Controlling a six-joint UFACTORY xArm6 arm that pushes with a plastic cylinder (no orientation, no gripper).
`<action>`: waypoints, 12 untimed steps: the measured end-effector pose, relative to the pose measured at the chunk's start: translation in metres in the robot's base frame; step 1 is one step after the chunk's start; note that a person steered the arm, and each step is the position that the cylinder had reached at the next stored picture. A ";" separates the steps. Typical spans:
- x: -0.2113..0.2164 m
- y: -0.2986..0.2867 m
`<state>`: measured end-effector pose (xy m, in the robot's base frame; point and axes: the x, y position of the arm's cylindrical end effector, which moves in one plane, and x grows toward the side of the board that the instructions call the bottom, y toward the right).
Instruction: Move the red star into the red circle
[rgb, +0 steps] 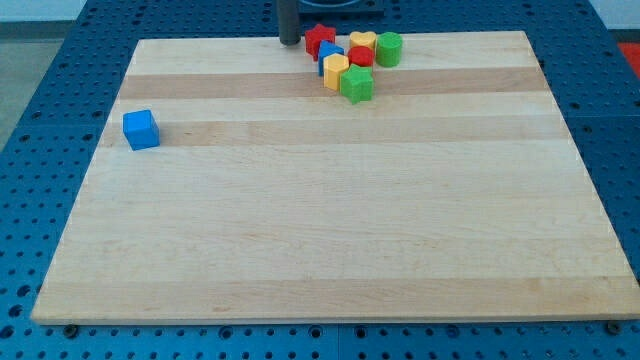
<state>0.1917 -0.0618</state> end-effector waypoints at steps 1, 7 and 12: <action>0.000 0.001; 0.008 0.025; 0.010 0.032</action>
<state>0.2021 -0.0297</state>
